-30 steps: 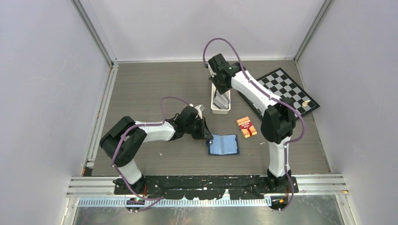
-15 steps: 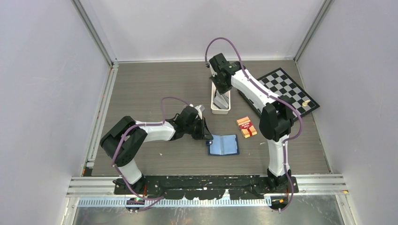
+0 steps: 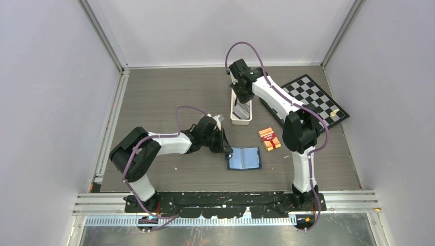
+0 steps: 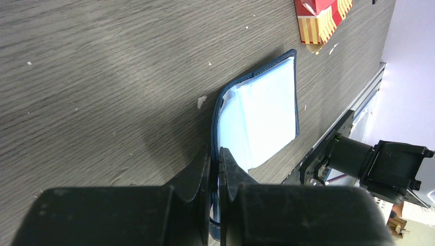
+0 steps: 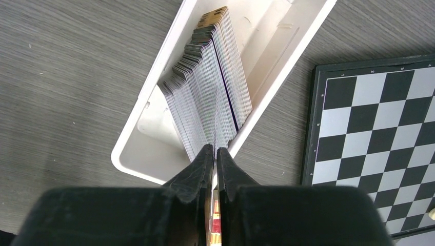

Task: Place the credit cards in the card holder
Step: Pick up the credit card from the storage box.

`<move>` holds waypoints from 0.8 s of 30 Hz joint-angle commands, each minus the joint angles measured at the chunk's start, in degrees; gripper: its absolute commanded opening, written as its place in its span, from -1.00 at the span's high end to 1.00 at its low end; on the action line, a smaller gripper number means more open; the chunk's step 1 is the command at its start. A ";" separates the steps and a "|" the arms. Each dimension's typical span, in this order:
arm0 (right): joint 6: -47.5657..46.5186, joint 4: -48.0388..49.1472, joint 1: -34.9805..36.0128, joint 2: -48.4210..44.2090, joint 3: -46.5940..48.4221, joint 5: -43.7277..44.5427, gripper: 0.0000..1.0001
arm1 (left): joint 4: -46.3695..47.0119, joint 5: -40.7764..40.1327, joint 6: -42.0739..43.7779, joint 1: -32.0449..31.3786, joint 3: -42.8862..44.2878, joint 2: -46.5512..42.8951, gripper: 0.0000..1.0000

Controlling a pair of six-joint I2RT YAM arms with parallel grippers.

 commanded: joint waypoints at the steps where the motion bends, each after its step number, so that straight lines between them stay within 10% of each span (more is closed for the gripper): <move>1: 0.33 -0.34 -0.16 1.09 1.28 1.38 0.68 | -0.13 0.04 1.11 0.09 0.36 0.01 1.00; 24: 13.93 -0.30 0.11 -16.04 -7.88 -4.45 0.99 | -2.60 -1.89 3.63 0.26 0.08 0.81 1.00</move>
